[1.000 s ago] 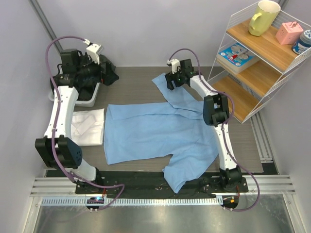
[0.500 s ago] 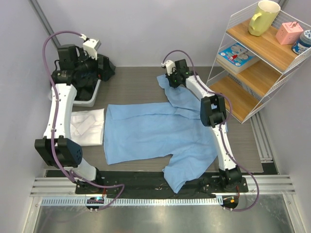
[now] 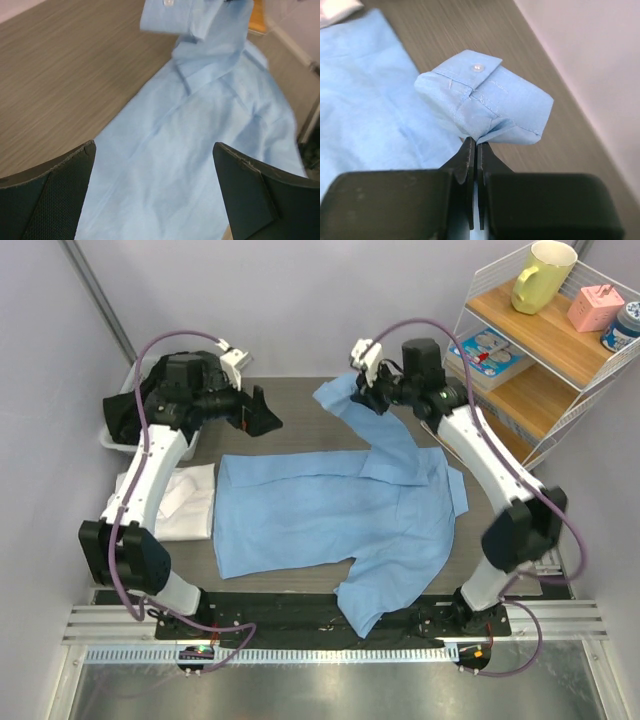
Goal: Fold and stack the long sleeve shirts
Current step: Fold the shirt
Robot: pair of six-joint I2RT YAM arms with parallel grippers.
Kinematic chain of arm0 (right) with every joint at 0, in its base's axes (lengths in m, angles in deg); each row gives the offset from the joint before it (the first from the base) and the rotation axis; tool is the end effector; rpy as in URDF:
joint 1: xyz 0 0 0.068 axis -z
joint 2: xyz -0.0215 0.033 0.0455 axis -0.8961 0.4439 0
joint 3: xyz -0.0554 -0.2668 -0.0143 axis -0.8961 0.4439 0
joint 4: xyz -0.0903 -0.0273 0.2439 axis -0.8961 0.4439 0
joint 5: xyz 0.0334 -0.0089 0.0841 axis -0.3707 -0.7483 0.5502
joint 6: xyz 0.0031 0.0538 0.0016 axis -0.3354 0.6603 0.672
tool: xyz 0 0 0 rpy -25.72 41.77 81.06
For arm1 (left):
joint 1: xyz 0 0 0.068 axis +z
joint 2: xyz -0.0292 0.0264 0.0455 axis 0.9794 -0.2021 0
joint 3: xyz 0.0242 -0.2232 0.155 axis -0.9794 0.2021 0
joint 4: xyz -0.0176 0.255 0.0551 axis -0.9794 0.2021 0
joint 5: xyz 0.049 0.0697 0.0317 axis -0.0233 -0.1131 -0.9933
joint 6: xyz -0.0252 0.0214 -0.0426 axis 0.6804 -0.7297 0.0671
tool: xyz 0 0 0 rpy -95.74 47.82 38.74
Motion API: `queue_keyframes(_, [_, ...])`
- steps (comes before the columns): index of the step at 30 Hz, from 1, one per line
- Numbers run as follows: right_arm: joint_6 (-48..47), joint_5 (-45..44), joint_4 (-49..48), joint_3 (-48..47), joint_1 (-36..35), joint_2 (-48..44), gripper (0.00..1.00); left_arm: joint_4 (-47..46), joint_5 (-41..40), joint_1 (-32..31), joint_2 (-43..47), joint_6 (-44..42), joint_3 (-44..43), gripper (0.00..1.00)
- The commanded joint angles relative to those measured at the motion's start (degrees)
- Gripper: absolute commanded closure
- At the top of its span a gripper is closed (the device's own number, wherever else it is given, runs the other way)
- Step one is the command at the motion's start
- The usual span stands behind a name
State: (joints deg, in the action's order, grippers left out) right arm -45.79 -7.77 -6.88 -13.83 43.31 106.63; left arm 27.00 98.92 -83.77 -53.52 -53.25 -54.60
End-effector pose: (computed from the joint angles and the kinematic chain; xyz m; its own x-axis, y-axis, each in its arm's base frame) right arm 0.3882 0.1621 0.3713 -0.0535 -0.4834 -0.8738 -0.8328 0.5044 -0.2280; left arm 0.3425 -0.0576 0.3837 -0.4666 0.1169 -0.8767 0.7059 0.6464 -0.2895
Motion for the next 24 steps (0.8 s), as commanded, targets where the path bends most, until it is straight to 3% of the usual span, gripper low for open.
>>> queue_keyframes(1, [-13.44, 3.7, -1.27, 17.19, -2.86, -12.53, 0.99, -10.59, 6.69, -2.91, 6.24, 9.21, 5.98, 0.0])
queue_keyframes(6, [-28.46, -1.65, -9.17, 40.89, -6.81, -30.81, 0.99, -19.47, 9.6, -8.27, 8.35, 20.35, 17.57, 0.0])
queue_keyframes(12, [-30.07, -8.33, -17.07, 58.23, -13.14, -43.47, 0.99, -30.44, 7.86, -16.62, 8.87, 27.5, 28.57, 0.0])
queue_keyframes(16, [-30.25, -12.37, -22.45, 64.33, -15.69, -47.36, 0.99, -42.14, 4.96, -18.47, 7.39, 35.22, 35.95, 0.0])
queue_keyframes(20, [-26.57, -15.19, -26.83, 66.44, -15.96, -48.42, 0.99, -63.45, 4.51, -18.47, 5.01, 50.75, 44.73, 0.0])
queue_keyframes(24, [-23.84, -15.81, -30.97, 66.45, -15.87, -48.68, 0.99, -76.41, 3.2, -18.65, 2.99, 56.25, 48.97, 0.0])
